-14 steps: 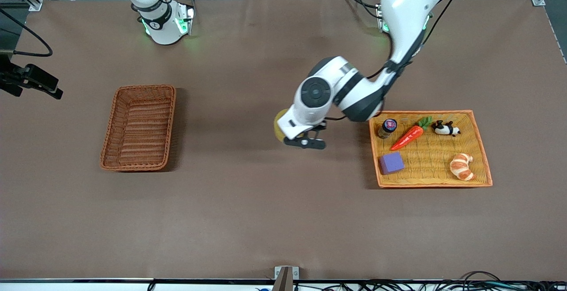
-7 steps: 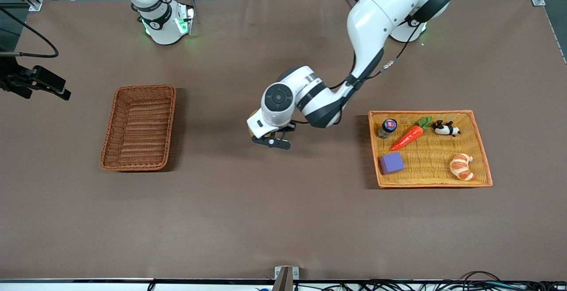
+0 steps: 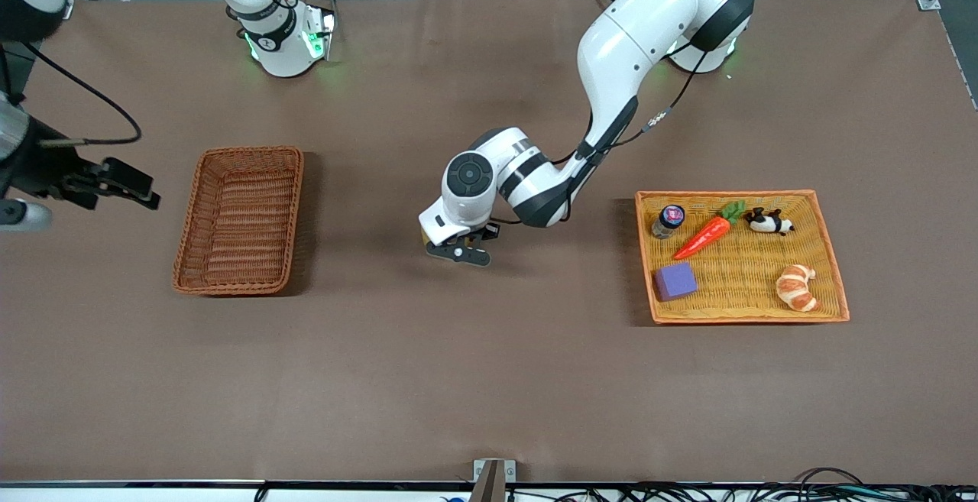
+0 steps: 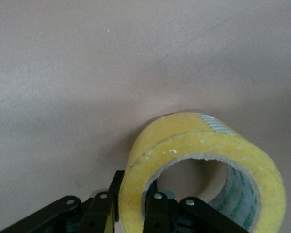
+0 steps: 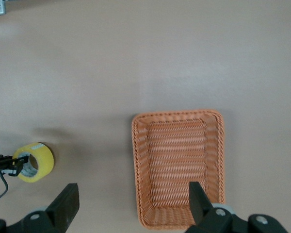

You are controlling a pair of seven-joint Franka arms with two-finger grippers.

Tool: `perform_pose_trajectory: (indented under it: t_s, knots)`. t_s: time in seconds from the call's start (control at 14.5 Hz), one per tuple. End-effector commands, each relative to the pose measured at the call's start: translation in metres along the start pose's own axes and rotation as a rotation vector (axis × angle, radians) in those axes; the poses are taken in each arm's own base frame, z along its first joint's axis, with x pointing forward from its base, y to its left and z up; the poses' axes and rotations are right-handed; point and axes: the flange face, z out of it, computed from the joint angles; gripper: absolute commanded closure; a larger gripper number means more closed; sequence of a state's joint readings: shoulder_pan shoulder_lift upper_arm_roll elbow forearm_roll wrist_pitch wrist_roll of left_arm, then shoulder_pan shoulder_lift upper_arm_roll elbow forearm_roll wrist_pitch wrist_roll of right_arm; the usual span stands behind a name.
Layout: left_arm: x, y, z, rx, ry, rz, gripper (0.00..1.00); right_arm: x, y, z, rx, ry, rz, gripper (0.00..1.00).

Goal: Move tape to another basket
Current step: 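Set the tape down mid-table while the right gripper reaches it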

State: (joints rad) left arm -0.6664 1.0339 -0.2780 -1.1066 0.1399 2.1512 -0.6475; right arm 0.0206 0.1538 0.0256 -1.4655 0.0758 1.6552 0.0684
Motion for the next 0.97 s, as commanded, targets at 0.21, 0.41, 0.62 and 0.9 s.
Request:
perform_pose_trajectory:
  t_s: [0.21, 0.41, 0.62, 0.9]
  knots:
    - [0.031, -0.020, -0.086, -0.020, 0.095, -0.018, 0.00, 0.012, -0.031, 0.028, 0.031, 0.007, -0.038, 0.00]
    - [0.040, -0.054, -0.165, 0.006, 0.109, -0.060, 0.00, 0.009, -0.084, 0.063, 0.028, 0.027, 0.016, 0.00]
    - [0.034, -0.101, -0.241, 0.083, 0.074, -0.113, 0.00, -0.003, -0.154, 0.107, 0.008, 0.038, 0.021, 0.00]
    - [0.039, -0.199, -0.341, 0.082, 0.107, -0.246, 0.00, -0.025, -0.255, 0.196, -0.070, 0.020, 0.006, 0.00]
